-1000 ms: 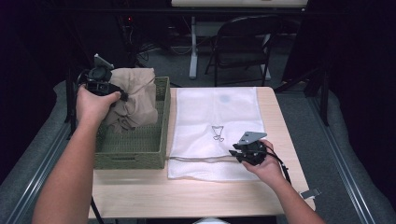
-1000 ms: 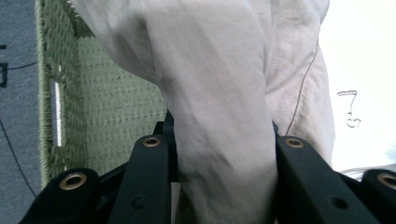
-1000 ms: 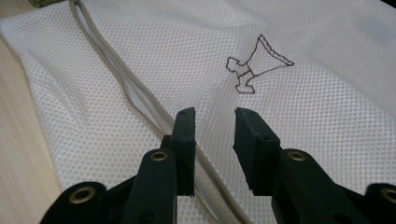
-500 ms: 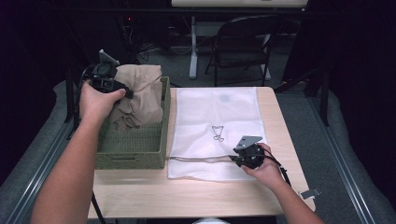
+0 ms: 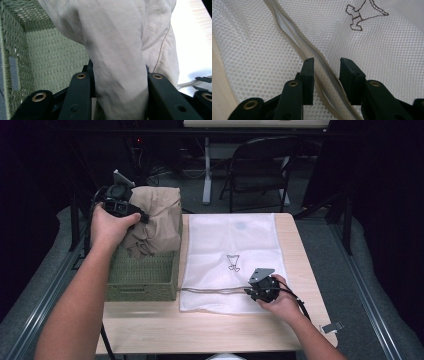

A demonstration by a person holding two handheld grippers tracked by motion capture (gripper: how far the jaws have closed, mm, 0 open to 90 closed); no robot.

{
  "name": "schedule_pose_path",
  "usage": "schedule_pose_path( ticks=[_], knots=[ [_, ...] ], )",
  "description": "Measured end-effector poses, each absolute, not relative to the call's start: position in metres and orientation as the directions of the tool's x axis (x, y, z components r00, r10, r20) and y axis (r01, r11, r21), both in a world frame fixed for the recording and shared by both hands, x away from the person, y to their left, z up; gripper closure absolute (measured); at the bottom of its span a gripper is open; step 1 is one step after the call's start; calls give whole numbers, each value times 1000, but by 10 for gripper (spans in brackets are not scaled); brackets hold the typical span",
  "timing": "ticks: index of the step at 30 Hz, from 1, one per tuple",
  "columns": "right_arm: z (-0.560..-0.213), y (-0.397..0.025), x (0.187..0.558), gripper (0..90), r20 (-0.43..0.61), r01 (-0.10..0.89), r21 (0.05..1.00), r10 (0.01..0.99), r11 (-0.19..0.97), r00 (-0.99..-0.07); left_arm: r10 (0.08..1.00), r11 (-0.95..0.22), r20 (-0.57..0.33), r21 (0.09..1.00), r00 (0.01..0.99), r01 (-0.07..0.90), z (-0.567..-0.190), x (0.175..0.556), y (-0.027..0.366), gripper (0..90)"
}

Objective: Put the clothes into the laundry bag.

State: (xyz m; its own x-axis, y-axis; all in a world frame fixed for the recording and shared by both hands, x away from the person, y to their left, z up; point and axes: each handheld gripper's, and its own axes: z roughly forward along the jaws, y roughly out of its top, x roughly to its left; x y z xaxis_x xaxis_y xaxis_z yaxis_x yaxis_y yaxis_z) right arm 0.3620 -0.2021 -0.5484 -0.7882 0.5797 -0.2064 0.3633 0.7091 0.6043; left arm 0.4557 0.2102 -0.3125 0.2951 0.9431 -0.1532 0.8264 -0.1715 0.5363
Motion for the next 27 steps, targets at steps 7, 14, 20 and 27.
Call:
schedule_pose_path(
  ticks=[7,14,20,27],
  knots=[
    [-552,-199,363,650,-221,367,593,583,717,-782,934,-189,-157,542,320,819,-307,454,202,683],
    [-555,-197,365,660,-221,373,582,582,723,-783,925,-217,-151,542,348,812,-301,451,191,683],
    [-556,-196,366,668,-234,371,567,575,736,-784,919,-231,-150,548,366,804,-299,450,185,683],
    [-557,-193,366,711,-243,365,563,570,742,-784,909,-257,-142,550,392,795,-298,448,174,683]
  ],
)
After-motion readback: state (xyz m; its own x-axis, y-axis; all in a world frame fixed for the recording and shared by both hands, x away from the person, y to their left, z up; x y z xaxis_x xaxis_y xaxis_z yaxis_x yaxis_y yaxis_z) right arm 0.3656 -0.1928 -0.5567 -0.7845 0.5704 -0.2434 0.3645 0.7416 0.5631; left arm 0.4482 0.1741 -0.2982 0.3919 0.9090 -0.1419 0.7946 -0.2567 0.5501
